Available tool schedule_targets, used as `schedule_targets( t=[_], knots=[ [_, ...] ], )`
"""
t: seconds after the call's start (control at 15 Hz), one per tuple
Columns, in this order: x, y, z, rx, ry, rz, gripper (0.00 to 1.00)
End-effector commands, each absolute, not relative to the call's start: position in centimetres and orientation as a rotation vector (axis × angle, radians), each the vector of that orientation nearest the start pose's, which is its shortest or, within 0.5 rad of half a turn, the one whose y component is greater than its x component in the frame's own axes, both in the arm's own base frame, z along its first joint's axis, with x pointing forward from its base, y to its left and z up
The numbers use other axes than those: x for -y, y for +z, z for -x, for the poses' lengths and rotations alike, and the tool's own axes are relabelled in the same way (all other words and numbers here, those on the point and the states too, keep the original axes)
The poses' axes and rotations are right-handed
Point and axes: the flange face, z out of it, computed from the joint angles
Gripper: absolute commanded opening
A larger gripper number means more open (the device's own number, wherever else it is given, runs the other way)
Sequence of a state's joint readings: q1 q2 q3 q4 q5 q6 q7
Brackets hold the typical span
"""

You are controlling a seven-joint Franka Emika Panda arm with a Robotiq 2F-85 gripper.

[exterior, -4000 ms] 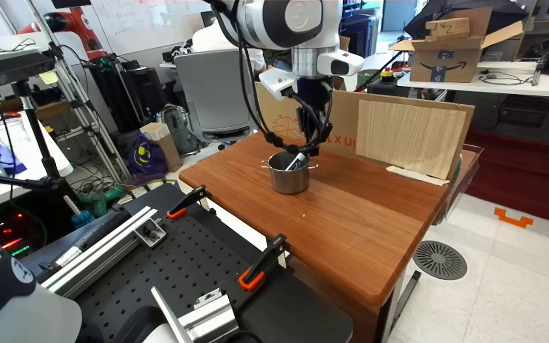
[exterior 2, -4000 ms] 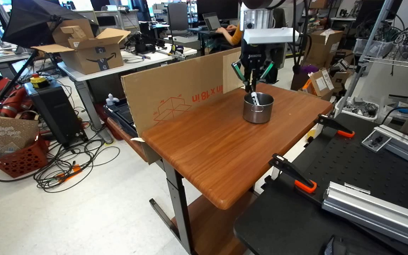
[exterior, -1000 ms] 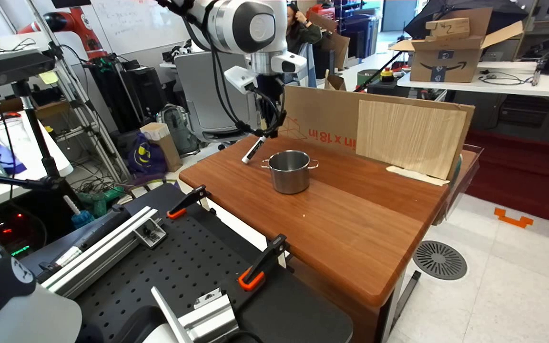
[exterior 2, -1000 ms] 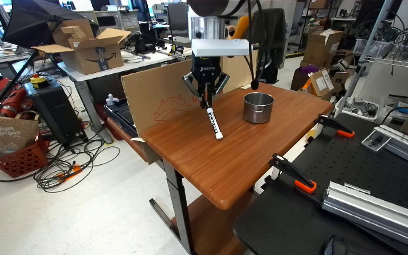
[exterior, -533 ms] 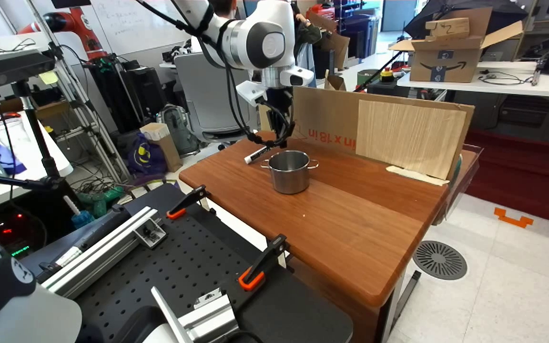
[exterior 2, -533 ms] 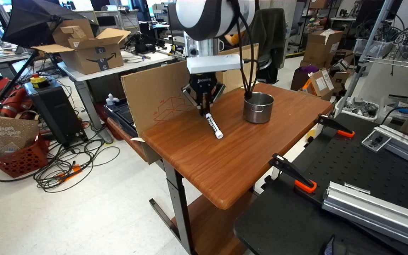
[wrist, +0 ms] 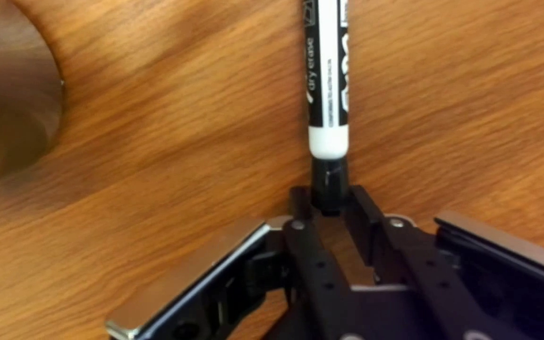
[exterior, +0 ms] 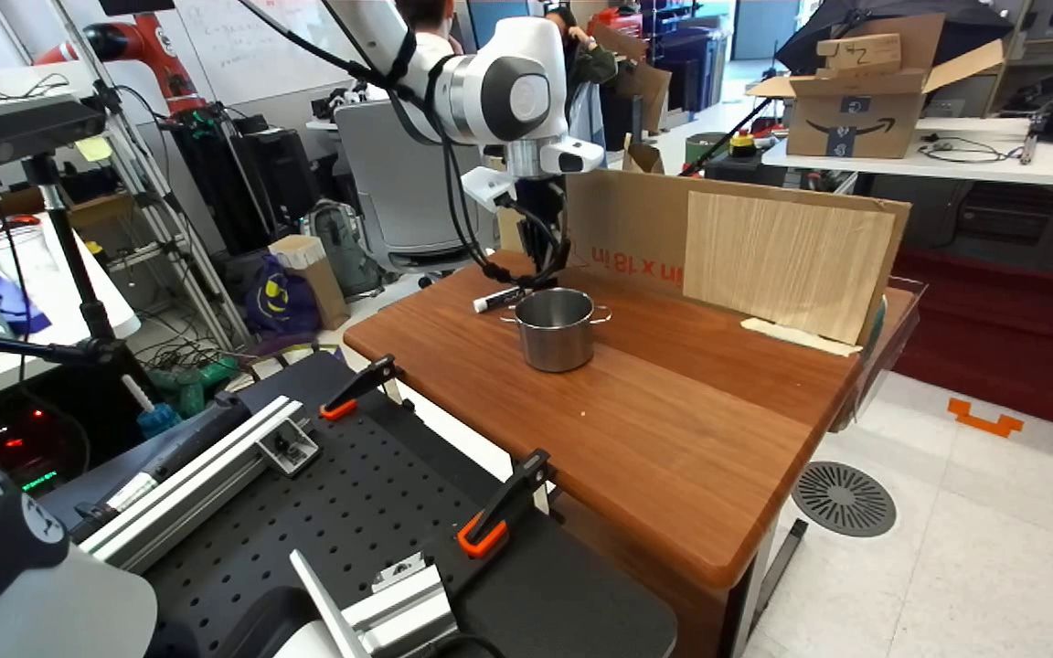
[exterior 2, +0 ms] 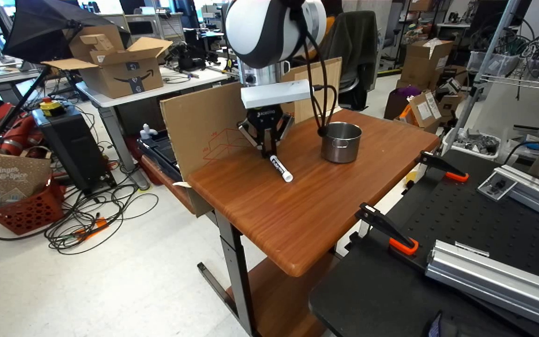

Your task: Put the marker on the desk

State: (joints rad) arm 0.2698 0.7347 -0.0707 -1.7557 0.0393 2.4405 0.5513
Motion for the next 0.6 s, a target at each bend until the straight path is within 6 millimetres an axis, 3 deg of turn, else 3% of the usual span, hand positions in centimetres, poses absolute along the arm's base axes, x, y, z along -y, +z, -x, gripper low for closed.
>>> schedule_targets(
  t=[0.0, 0.33, 0.53],
  knots=[
    [-13.33, 14.32, -64.67, -0.593, 0.071, 3.178, 0.59],
    [-13.21, 14.33, -64.78, -0.598, 0.084, 3.182, 0.95],
    [-13.21, 14.95, -64.7, -0.59, 0.077, 3.176, 1.0]
  ],
)
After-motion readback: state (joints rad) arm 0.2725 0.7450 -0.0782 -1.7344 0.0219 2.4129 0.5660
